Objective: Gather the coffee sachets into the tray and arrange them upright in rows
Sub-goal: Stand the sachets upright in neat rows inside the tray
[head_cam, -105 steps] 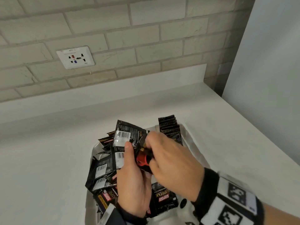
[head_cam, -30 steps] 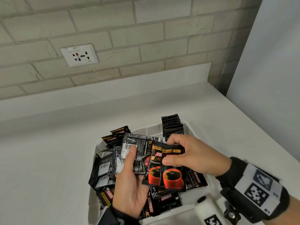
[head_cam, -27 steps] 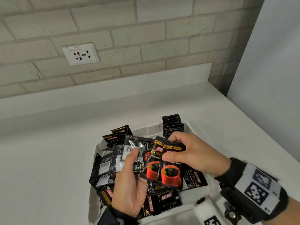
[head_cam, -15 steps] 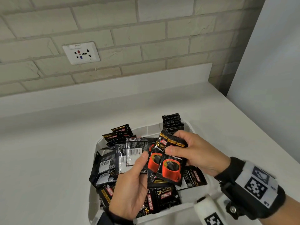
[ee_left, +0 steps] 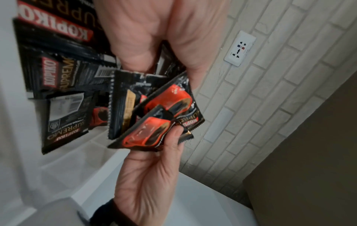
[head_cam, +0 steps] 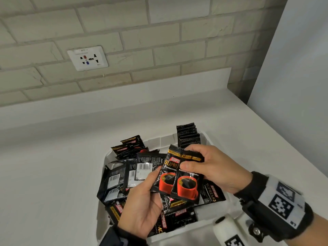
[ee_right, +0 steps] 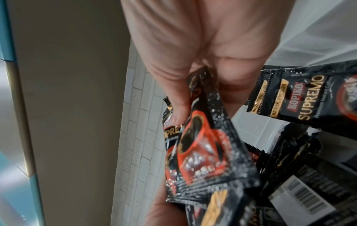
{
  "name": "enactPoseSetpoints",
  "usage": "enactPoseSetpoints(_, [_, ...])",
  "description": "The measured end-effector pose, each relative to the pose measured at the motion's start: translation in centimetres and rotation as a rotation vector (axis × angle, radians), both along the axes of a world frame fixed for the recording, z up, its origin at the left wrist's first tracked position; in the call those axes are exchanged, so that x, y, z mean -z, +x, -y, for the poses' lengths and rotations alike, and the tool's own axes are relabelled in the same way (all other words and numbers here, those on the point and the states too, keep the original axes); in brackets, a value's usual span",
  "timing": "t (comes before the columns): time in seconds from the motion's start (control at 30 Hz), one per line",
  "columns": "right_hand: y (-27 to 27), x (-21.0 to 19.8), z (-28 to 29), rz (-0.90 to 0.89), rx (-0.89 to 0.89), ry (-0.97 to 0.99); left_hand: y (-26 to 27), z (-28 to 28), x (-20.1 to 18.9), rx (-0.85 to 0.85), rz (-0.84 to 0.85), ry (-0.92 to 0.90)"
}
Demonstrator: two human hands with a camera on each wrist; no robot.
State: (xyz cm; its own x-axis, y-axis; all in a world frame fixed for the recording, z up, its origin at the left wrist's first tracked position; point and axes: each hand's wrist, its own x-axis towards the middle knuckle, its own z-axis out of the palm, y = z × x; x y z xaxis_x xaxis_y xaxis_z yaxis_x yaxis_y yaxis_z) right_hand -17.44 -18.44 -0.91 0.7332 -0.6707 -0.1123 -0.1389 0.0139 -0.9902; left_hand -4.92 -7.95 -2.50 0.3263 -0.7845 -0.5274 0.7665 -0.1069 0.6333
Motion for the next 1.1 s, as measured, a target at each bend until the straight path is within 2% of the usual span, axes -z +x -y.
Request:
enactPoseSetpoints(0.1, [-0.4, -0.5, 0.5, 0.016, 0.026, -0.017, 0.1, -0.1, -0.2, -0.036, 0.027, 0.005])
enactPoseSetpoints(0.23, [-1.9, -2.4, 3.1, 0.048, 0.154, -0.066, 1.3, -0.6, -0.9, -0.135, 0.098, -0.018])
enactPoseSetpoints(0.33, [-2.8, -4.1, 4.9, -0.029, 0.183, -0.246, 2.6, -1.2, -1.7, -0.202, 0.157, -0.046])
enactPoseSetpoints(0.43, [-2.7, -4.4, 5.6, -0.202, 0.002, -0.437, 3.4, -1.6, -2.3, -0.235, 0.185, -0.071])
enactPoseSetpoints(0.57, [-1.3, -2.6, 5.6, -0.551, -0.317, -0.698, 3.5, -1.7, -3.0, -0.230, 0.216, -0.068])
enactPoseSetpoints(0.7, [0.2, -1.4, 5.3, -0.815, -0.368, -0.959, 3.6, -1.9, -2.9, -0.254, 0.218, -0.077])
enactPoseSetpoints(0.8, [0.6, -1.0, 5.4, -0.876, -0.394, -1.176, 3.9, -2.2, -3.0, -0.267, 0.223, -0.087])
enactPoseSetpoints(0.9, [0.4, -0.9, 5.7, -0.931, -0.493, -1.342, 4.1, -2.2, -2.9, -0.261, 0.233, -0.087])
enactPoseSetpoints(1.1, [0.2, -1.0, 5.6, -0.978, -0.554, -1.477, 4.1, -1.6, -2.8, -0.244, 0.249, -0.075])
